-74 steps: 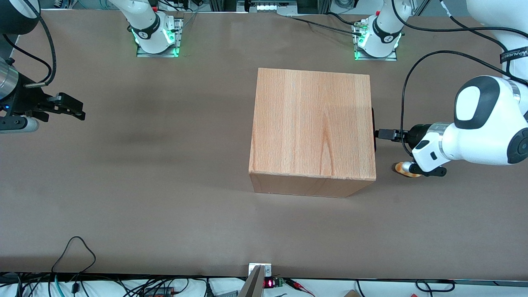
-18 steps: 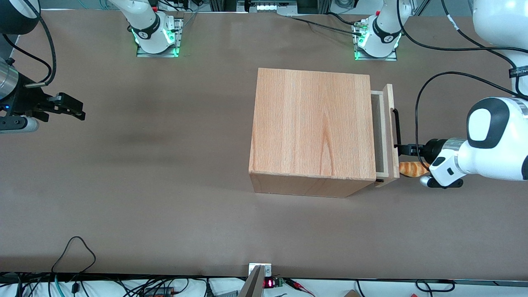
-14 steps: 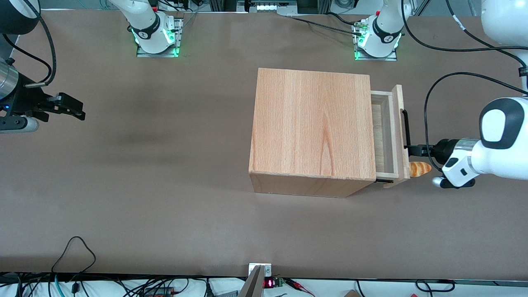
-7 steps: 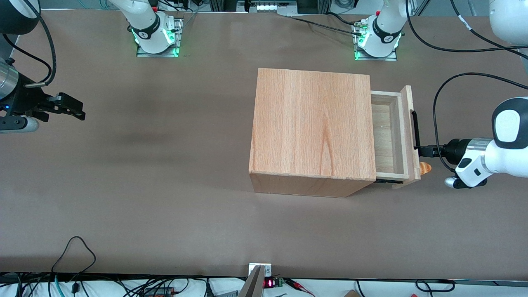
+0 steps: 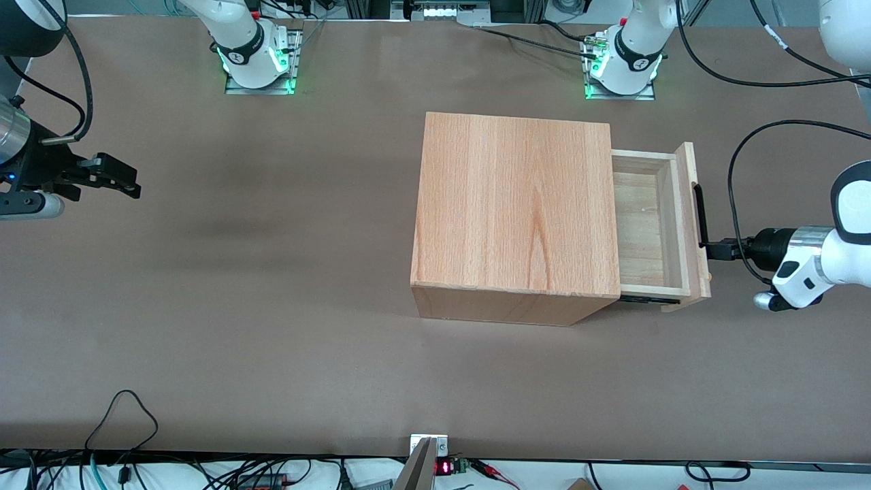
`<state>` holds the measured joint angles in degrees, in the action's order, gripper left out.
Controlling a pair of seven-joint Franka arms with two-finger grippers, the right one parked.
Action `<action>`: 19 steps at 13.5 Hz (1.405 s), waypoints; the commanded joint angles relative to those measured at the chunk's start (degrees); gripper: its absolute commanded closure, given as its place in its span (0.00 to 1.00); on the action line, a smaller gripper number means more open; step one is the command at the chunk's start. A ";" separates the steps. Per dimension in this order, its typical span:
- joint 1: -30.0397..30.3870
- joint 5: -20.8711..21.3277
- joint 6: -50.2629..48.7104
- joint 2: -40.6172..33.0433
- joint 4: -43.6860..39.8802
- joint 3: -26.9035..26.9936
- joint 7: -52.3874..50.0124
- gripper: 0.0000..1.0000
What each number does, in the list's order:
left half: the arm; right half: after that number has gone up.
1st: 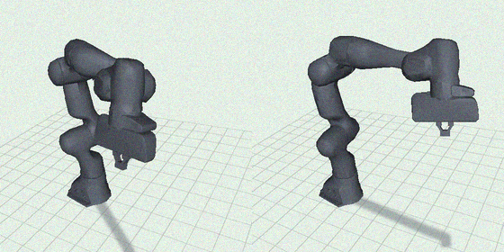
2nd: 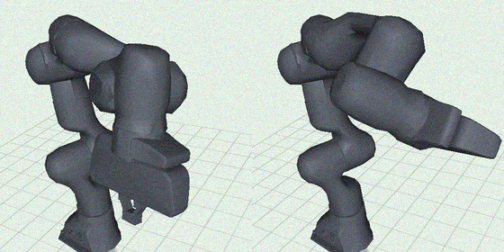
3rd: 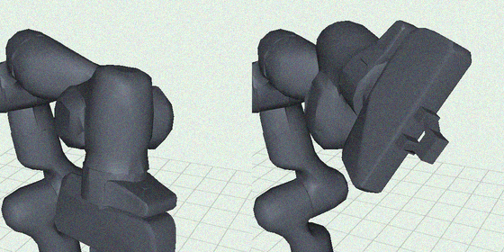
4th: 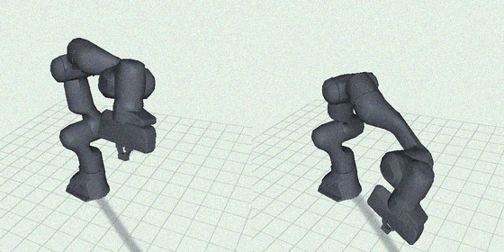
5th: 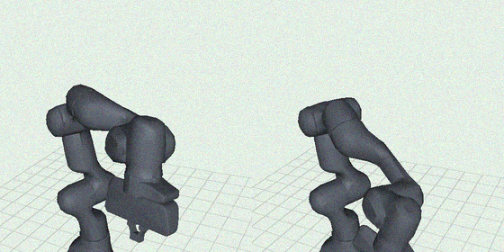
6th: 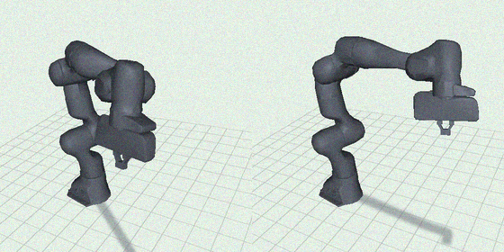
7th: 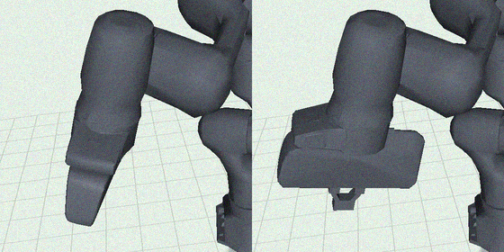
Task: Open top drawer with left arm
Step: 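Pull the drawer outward from the box with the left gripper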
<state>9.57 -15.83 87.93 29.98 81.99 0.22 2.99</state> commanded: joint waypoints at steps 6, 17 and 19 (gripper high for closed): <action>2.64 2.12 1.98 2.97 -3.59 0.22 0.52 0.00; 5.37 2.12 3.12 3.41 -3.68 0.48 3.78 0.00; 6.24 2.21 3.03 3.07 -3.76 0.74 3.78 0.00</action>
<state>15.06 -15.72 89.00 31.02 80.62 0.71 6.63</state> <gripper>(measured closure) 0.000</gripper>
